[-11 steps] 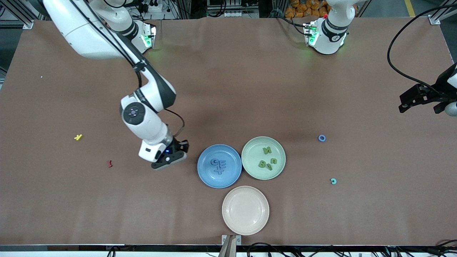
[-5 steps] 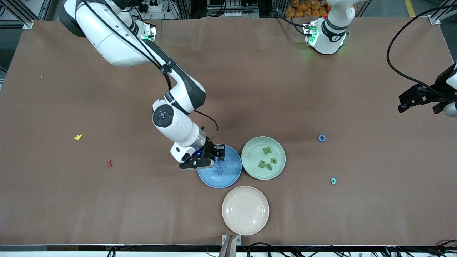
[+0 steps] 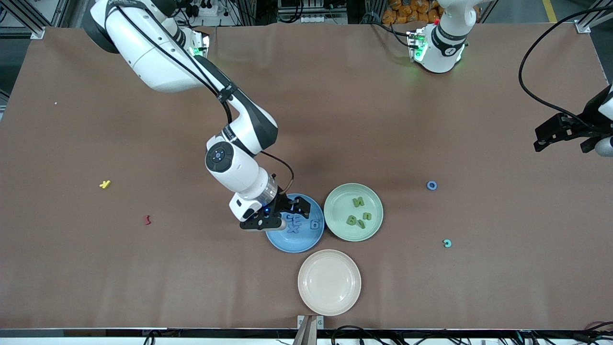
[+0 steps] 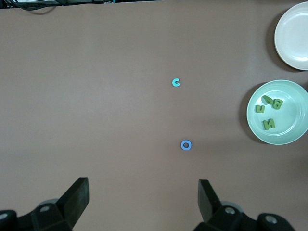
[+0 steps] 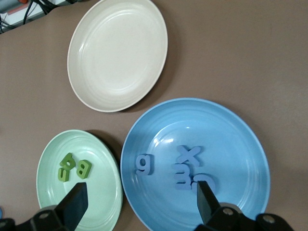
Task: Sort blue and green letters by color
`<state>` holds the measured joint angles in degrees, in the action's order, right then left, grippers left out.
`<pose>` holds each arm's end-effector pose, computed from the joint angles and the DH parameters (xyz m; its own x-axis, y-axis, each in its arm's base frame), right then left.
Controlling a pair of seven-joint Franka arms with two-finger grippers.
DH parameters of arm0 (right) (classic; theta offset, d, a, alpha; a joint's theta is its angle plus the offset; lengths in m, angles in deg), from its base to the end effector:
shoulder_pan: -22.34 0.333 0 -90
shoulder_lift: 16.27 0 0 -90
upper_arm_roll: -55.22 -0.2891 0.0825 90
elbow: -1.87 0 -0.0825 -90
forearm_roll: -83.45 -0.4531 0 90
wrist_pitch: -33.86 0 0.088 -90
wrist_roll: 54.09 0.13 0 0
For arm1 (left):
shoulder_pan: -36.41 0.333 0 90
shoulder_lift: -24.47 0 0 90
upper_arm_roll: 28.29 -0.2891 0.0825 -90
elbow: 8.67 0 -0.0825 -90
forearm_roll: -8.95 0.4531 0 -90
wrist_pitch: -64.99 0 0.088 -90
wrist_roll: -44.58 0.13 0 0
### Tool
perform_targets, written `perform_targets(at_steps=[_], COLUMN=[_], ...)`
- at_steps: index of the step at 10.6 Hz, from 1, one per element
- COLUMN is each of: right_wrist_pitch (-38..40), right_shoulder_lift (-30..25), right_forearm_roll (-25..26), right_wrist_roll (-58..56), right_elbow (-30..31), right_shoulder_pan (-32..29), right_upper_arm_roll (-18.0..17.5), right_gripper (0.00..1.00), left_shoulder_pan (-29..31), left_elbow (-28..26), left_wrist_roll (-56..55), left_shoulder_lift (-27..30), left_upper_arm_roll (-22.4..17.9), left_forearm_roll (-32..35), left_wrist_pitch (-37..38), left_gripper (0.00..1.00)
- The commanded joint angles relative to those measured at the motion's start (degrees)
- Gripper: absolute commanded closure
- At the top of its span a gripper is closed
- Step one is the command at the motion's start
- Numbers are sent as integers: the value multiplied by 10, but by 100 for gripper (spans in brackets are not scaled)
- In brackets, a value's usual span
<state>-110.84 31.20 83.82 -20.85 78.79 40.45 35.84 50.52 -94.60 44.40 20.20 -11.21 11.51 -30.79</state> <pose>0.6846 0.4539 0.2159 0.9787 -0.1094 0.1734 -0.0316 -0.9161 -0.3997 0.6563 -0.0228 0.5773 0.9937 -0.0499 0.1005 -0.0479 -0.9986 -0.0225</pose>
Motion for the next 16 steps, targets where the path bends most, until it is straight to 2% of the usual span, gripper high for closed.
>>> perform_targets(at_steps=[1,3,5,7,8,10,12,16], right_wrist_pitch=[9,75,147,187,210,207,189,166], right_shoulder_lift=[4,0,-12,-23,-33,-80,-137,-312], right_forearm_roll=[7,37,93,97,96,96,94,90], right_wrist_roll=[-11,-12,-29,-52,-82,-134,-192,-267], right_elbow=[0,7,5,7,9,69,142,336], right_shoulder_pan=[-9,-8,-12,-26,-29,-56,-64,-117], right_upper_arm_roll=[27,63,72,73,91,98,132,156], right_gripper=[0,0,0,0,0,0,0,0], left_shoulder_pan=[7,7,7,7,7,8,9,12], left_elbow=[-6,-5,-5,-8,-11,-11,-12,-13], left_wrist_roll=[-3,-3,-3,-3,-3,-3,-3,-2], left_shoulder_lift=[8,8,7,7,7,7,7,7], left_upper_arm_roll=[2,3,2,2,2,1,1,1], left_forearm_roll=[-19,-23,-24,-32,-33,-33,-33,-40], left_wrist_pitch=[-5,-5,-6,-10,-10,-10,-10,-10], left_gripper=[0,0,0,0,0,0,0,0])
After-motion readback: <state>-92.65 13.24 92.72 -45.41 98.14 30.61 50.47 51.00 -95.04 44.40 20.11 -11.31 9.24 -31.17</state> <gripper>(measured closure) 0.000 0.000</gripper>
